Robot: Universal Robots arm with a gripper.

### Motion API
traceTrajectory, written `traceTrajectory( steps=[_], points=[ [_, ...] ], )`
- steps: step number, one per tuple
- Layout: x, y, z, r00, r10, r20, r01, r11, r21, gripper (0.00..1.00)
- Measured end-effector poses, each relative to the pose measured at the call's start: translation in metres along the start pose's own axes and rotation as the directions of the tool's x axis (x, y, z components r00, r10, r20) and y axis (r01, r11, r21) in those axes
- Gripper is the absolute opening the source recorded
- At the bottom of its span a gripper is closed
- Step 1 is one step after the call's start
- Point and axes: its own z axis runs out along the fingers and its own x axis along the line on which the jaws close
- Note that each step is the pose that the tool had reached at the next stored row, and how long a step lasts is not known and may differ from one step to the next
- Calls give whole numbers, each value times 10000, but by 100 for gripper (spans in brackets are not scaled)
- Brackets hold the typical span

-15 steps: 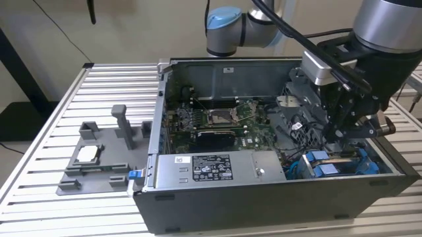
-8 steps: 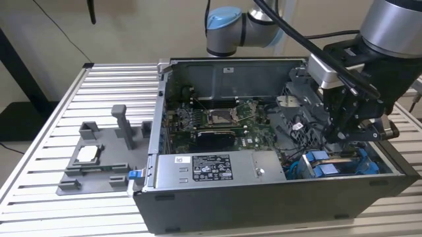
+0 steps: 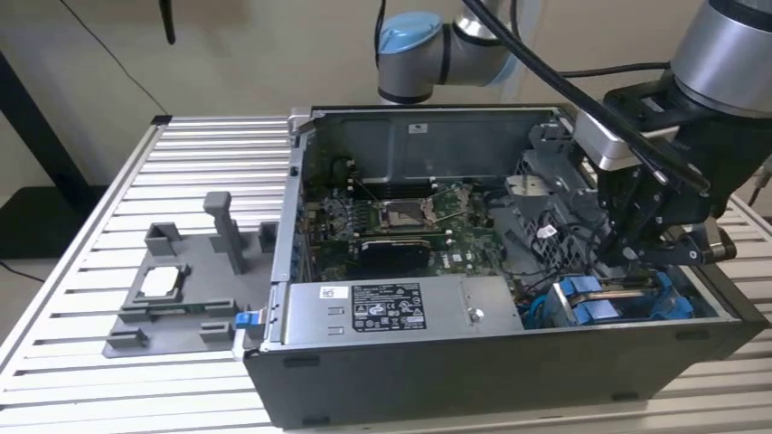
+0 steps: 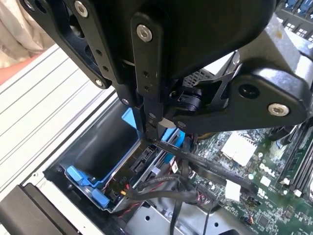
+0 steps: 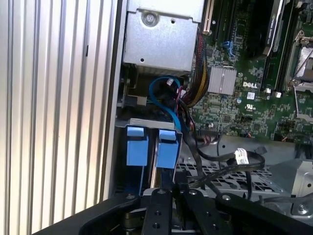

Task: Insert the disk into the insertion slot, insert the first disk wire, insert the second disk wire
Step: 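Insert the second disk wire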

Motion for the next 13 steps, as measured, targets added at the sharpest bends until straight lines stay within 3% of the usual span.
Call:
traceTrajectory(
  steps=[6, 13],
  points=[
    [18, -27, 38, 9999, 102, 32, -102, 9999, 5, 16],
    [18, -29, 40, 9999, 113, 41, -113, 9999, 7, 16]
  ],
)
